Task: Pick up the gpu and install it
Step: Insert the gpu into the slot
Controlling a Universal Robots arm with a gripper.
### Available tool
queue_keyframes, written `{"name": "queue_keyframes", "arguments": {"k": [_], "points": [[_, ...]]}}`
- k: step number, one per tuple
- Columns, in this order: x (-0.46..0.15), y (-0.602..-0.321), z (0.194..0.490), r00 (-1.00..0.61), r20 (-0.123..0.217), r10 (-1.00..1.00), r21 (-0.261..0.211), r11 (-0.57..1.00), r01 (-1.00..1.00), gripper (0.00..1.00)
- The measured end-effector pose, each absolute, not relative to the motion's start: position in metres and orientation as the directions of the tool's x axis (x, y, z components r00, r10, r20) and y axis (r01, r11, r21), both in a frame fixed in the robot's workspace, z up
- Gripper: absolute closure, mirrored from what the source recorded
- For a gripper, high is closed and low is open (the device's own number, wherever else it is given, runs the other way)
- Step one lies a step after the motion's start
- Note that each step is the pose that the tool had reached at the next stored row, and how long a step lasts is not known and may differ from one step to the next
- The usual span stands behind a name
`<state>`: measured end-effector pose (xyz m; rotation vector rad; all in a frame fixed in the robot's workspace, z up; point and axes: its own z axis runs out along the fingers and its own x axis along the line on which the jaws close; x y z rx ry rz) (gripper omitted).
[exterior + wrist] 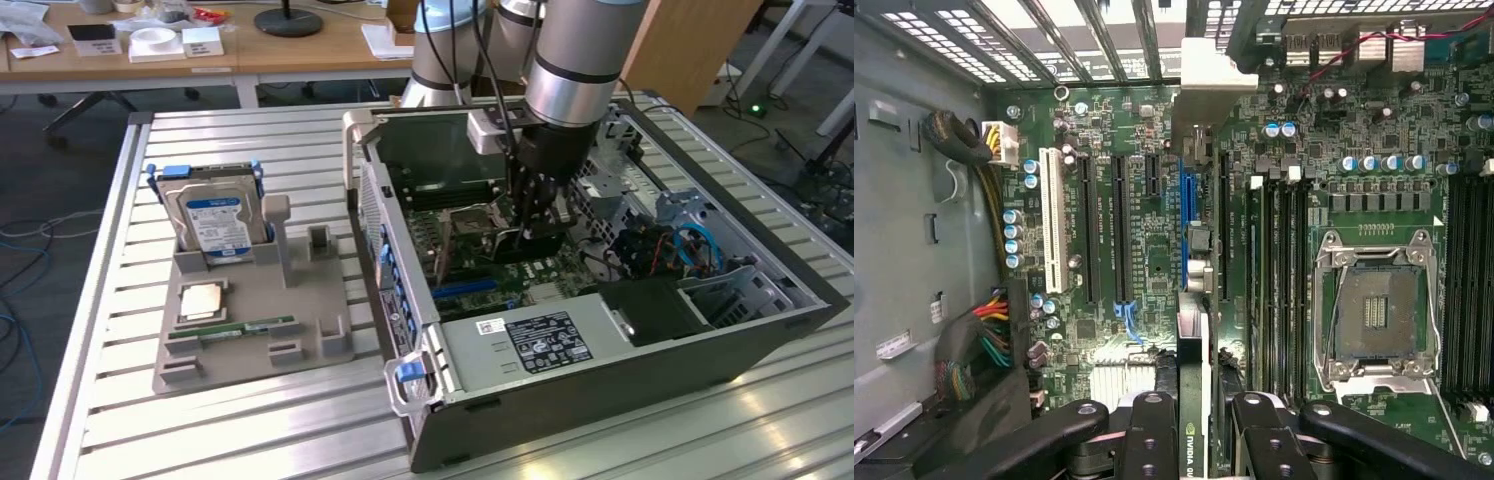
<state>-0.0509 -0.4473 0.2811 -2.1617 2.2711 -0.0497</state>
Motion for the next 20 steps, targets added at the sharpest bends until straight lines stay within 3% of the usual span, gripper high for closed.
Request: {"name": "queue_keyframes", "arguments": {"k": [20], "points": [[-0.0512, -0.4473, 0.2804, -0.049, 0.013, -0.999, -0.015, 0.049, -0.999, 0.74]]}}
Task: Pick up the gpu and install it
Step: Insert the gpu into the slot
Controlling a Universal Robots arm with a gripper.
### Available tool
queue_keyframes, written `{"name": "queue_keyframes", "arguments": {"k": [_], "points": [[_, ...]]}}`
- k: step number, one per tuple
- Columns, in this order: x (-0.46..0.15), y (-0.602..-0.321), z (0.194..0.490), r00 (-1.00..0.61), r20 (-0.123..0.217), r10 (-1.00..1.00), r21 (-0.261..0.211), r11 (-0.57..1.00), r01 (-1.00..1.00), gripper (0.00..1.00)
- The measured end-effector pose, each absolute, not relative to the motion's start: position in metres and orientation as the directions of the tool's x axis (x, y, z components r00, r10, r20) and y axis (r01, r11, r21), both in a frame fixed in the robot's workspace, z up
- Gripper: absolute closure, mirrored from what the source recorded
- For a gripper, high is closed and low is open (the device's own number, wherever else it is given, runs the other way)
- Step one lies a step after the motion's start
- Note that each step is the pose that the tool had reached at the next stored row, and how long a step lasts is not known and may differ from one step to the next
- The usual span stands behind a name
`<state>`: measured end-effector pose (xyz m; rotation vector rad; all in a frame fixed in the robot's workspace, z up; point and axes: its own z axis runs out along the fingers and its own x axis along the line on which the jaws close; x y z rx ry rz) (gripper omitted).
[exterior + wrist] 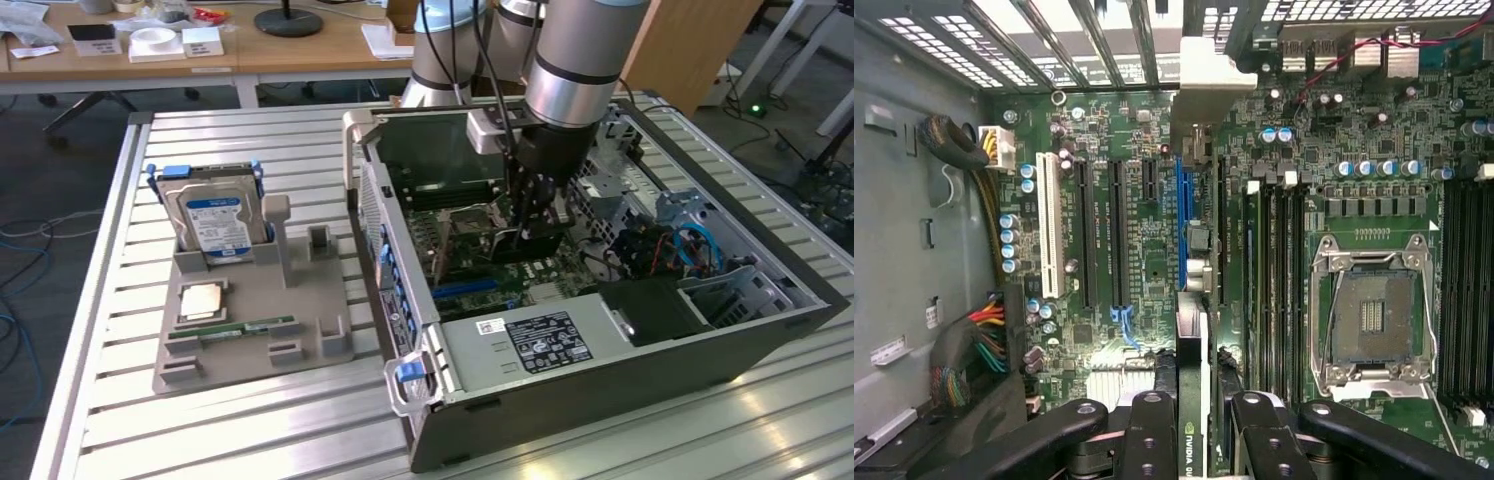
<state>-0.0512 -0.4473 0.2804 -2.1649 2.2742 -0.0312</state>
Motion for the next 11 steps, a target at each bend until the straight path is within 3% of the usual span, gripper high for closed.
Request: {"name": "queue_keyframes", "arguments": {"k": [11], "points": [[-0.0575, -0.4472, 0.2802, -0.049, 0.012, -0.999, -0.015, 0.049, -0.999, 0.74]]}}
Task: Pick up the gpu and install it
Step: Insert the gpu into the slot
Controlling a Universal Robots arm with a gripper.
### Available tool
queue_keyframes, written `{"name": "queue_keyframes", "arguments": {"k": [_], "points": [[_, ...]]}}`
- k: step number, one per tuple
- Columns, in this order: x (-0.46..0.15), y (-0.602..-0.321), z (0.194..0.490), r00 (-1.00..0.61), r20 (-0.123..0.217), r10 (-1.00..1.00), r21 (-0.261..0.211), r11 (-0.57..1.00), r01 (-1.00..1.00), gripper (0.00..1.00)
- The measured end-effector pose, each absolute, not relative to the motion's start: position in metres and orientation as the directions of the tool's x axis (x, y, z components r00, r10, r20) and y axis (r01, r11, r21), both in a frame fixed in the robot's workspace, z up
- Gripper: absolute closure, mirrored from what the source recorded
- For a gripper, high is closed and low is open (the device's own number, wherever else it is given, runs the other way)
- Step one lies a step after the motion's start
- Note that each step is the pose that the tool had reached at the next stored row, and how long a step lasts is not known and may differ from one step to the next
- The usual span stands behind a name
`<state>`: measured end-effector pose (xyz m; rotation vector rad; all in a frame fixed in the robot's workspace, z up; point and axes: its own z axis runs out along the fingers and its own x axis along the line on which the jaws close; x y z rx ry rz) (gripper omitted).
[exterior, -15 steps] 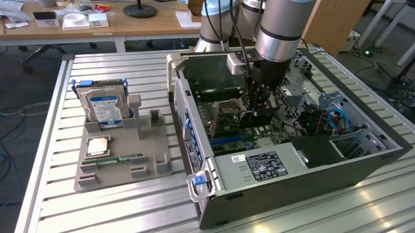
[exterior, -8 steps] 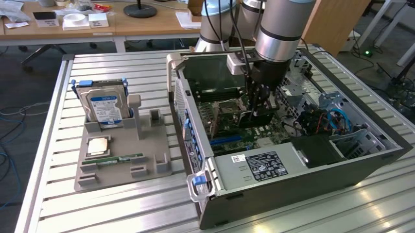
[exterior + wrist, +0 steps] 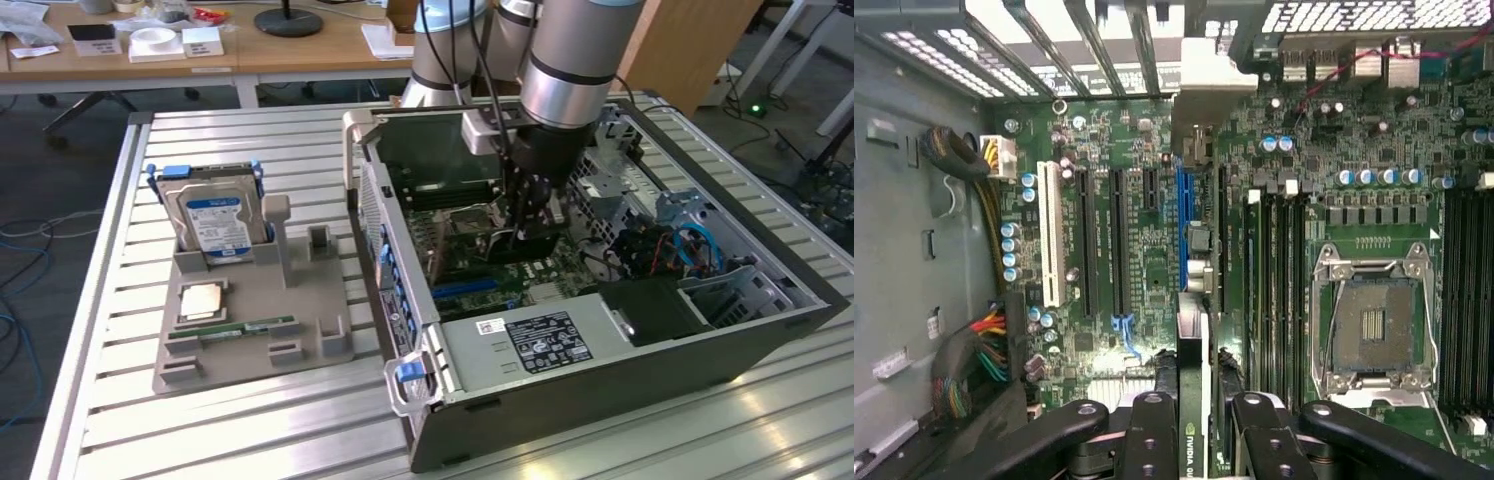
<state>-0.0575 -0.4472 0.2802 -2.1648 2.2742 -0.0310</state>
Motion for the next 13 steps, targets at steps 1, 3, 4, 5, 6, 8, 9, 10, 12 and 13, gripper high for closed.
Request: {"name": "queue_keyframes", "arguments": {"k": [1, 3, 4, 5, 6, 8, 9, 10, 12, 13], "points": [[-0.0589, -0.4472, 0.2802, -0.049, 0.012, -0.999, -0.015, 0.049, -0.999, 0.74], [-0.0600, -0.4473, 0.2802, -0.049, 0.012, -0.999, -0.015, 0.049, -0.999, 0.74], [-0.0604, -0.4476, 0.2802, -0.049, 0.012, -0.999, -0.015, 0.049, -0.999, 0.74], [-0.0609, -0.4479, 0.2801, -0.048, 0.012, -0.999, -0.015, 0.048, -0.999, 0.74], [-0.0612, -0.4483, 0.2800, -0.045, 0.012, -0.999, -0.016, 0.045, -0.999, 0.74], [-0.0618, -0.4488, 0.2799, -0.037, 0.012, -0.999, -0.015, 0.037, -0.999, 0.74], [-0.0619, -0.4488, 0.2799, -0.034, 0.012, -0.999, -0.015, 0.033, -0.999, 0.74], [-0.0622, -0.4488, 0.2794, -0.031, 0.012, -0.999, -0.016, 0.031, -0.999, 0.74], [-0.0630, -0.4488, 0.2781, -0.025, 0.012, -1.000, -0.016, 0.025, -1.000, 0.74], [-0.0631, -0.4488, 0.2778, -0.022, 0.012, -1.000, -0.015, 0.022, -1.000, 0.74]]}}
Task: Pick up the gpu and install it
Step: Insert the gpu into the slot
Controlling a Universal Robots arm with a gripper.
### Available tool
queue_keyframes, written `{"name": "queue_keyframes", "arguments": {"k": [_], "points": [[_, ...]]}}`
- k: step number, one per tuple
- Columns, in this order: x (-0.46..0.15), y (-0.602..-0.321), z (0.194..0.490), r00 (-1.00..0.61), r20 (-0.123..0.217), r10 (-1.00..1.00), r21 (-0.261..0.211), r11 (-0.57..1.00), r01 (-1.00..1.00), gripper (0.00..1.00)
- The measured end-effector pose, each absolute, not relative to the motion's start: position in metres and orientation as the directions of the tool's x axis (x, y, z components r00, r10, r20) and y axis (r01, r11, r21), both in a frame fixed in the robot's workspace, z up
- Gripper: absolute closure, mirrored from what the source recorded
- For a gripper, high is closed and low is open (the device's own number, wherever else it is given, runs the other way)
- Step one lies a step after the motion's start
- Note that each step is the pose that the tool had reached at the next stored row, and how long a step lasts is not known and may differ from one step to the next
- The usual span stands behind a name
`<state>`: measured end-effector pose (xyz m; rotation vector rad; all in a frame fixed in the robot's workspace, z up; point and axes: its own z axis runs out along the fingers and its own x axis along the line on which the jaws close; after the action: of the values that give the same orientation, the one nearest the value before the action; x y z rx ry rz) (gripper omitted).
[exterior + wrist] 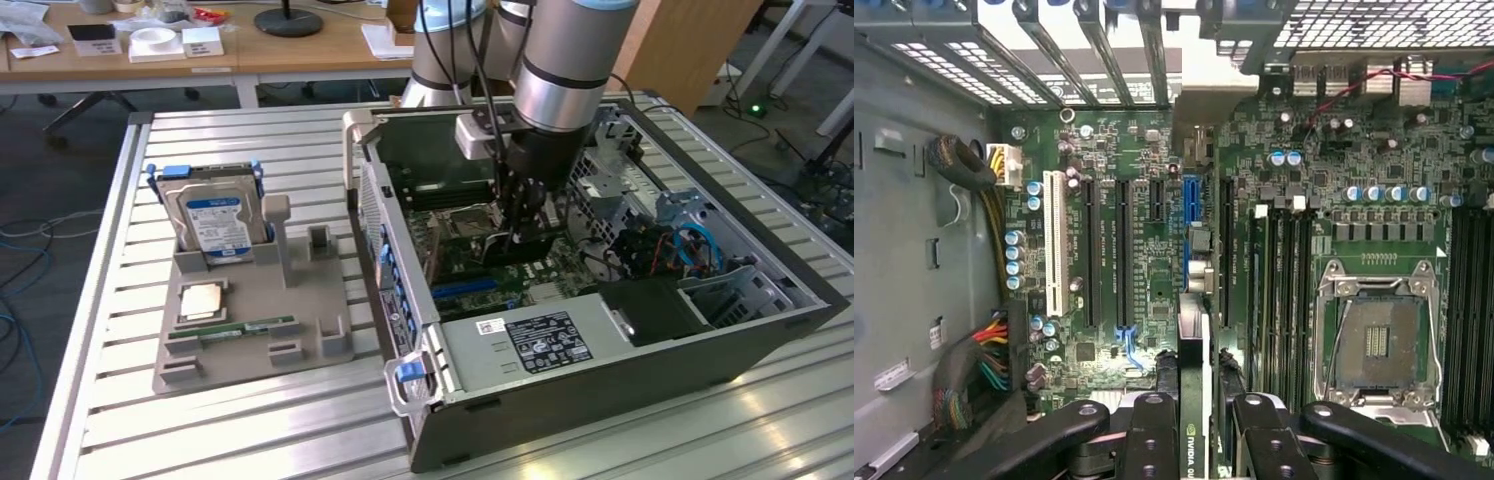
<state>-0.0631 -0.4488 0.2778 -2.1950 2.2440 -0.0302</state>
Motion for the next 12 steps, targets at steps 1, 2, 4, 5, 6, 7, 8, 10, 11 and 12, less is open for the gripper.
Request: {"name": "queue_keyframes", "arguments": {"k": [1, 2, 4, 5, 6, 7, 8, 10, 11, 12], "points": [[-0.0631, -0.4489, 0.2778, -0.020, 0.012, -1.000, -0.015, 0.020, -1.000, 0.74], [-0.0631, -0.4489, 0.2778, -0.020, 0.012, -1.000, -0.015, 0.020, -1.000, 0.74], [-0.0632, -0.4488, 0.2777, -0.020, 0.010, -1.000, -0.015, 0.020, -1.000, 0.74], [-0.0632, -0.4488, 0.2775, -0.020, 0.003, -1.000, -0.015, 0.020, -1.000, 0.74], [-0.0633, -0.4488, 0.2776, -0.020, -0.004, -1.000, -0.015, 0.020, -1.000, 0.74], [-0.0633, -0.4488, 0.2776, -0.020, -0.004, -1.000, -0.015, 0.020, -1.000, 0.74], [-0.0633, -0.4488, 0.2776, -0.020, -0.004, -1.000, -0.015, 0.020, -1.000, 0.74], [-0.0634, -0.4499, 0.2777, -0.020, -0.005, -1.000, -0.015, 0.020, -1.000, 0.74], [-0.0642, -0.4503, 0.2777, -0.020, -0.005, -1.000, -0.015, 0.020, -1.000, 0.74], [-0.0650, -0.4504, 0.2777, -0.020, -0.005, -1.000, -0.015, 0.020, -1.000, 0.74]]}}
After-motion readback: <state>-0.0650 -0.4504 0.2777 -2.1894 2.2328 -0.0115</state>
